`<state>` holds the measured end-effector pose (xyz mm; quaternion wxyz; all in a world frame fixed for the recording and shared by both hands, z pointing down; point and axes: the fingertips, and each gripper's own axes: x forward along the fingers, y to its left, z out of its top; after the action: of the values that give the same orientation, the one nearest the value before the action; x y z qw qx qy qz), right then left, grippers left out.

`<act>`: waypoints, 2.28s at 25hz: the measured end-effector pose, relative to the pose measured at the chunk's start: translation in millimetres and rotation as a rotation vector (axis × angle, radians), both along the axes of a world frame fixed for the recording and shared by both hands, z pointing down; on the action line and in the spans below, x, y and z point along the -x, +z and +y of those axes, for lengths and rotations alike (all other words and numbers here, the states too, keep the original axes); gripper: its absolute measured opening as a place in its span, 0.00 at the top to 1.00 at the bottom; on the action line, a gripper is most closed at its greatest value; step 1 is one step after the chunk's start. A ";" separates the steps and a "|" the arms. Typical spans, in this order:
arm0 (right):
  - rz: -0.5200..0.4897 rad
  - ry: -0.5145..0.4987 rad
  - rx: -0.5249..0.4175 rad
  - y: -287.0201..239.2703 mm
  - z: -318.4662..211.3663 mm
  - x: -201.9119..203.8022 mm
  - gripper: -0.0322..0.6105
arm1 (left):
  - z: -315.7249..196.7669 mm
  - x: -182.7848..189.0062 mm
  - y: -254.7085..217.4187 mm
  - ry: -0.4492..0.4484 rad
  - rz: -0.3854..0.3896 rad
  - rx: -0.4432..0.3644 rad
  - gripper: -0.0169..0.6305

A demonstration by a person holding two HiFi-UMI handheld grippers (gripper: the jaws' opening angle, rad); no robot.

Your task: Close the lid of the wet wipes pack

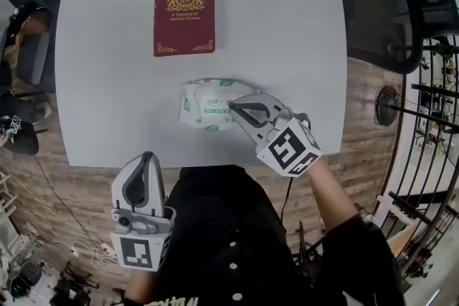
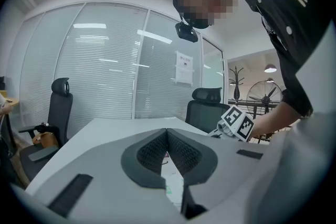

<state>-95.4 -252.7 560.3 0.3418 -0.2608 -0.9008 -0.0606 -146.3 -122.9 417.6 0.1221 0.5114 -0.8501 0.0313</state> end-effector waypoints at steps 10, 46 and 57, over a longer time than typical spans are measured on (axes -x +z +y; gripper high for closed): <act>-0.321 0.386 0.137 -136.6 -65.9 -15.9 0.91 | -2.4 19.7 -44.4 -0.051 -0.044 -0.048 0.95; -0.853 1.012 -0.006 -281.8 -176.5 -175.8 0.91 | 38.6 45.7 -140.5 -0.162 -0.287 -0.177 0.95; -0.823 0.959 -0.020 -277.0 -161.8 -158.5 0.91 | 47.9 40.3 -143.9 -0.170 -0.300 -0.170 0.95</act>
<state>63.1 -414.5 283.3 -0.0414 0.2198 -0.9747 -0.0043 -186.6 -75.0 273.7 -0.0474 0.4357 -0.8985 0.0251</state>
